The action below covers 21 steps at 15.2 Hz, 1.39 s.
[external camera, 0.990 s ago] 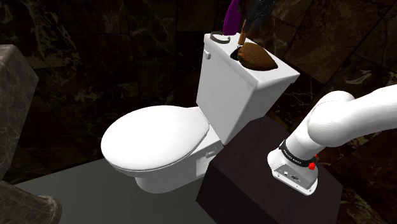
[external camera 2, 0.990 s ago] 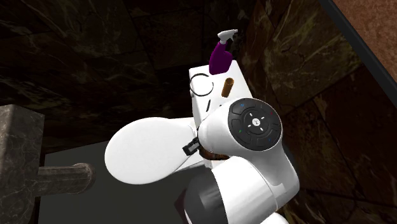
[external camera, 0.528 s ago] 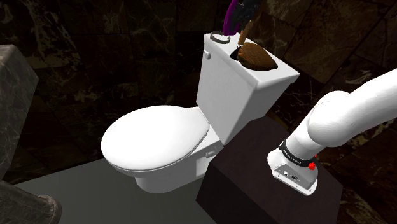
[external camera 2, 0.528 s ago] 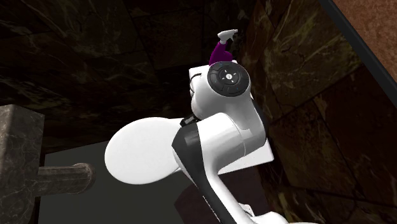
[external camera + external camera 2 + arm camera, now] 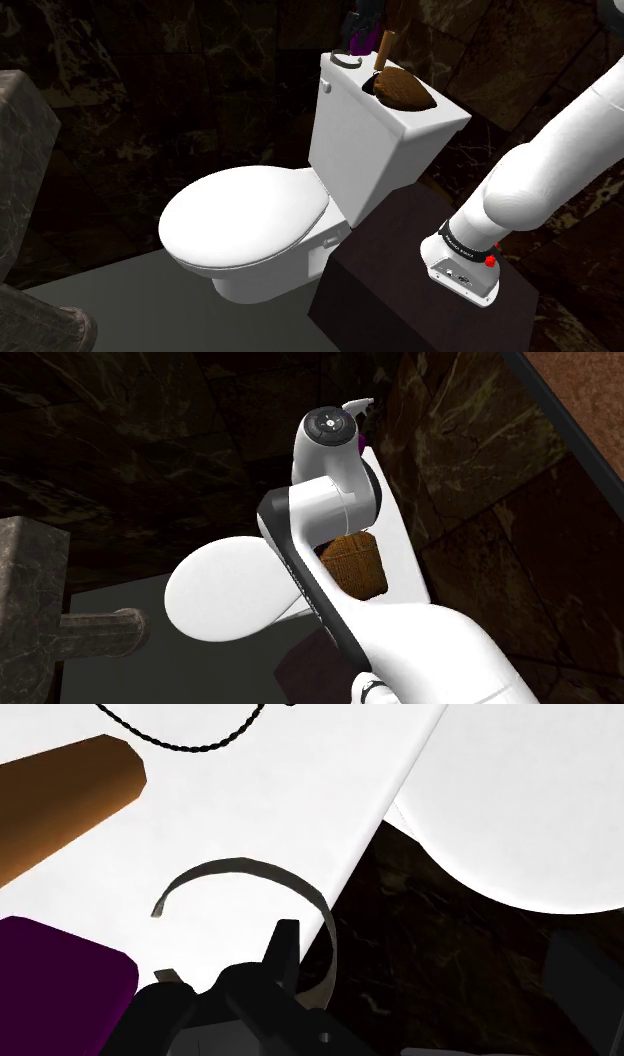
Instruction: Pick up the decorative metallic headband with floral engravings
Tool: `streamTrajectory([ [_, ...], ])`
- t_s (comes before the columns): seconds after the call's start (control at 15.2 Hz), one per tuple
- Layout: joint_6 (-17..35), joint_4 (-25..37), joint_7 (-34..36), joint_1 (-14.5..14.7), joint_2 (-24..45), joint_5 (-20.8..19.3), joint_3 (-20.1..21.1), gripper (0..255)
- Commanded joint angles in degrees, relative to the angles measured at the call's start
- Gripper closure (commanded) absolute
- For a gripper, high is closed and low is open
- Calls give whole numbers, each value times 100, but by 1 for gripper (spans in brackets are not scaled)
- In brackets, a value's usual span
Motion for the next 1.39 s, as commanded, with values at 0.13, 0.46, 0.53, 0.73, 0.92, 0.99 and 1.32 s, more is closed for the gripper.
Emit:
streamTrajectory([
  [0.13, 51, 833, -296, -70, 932, 169, -112, 0],
  [0.46, 266, 924, -397, -108, 1256, 241, -129, 0],
  [0.53, 341, 855, -402, -107, 1263, 245, -128, 0],
  [0.73, 607, 622, -423, -106, 1297, 264, -124, 0],
  [0.92, 606, 621, -417, -103, 1296, 262, -122, 255],
  [0.99, 608, 619, -421, -105, 1295, 263, -124, 255],
  [1.32, 607, 621, -422, -106, 1296, 263, -124, 255],
])
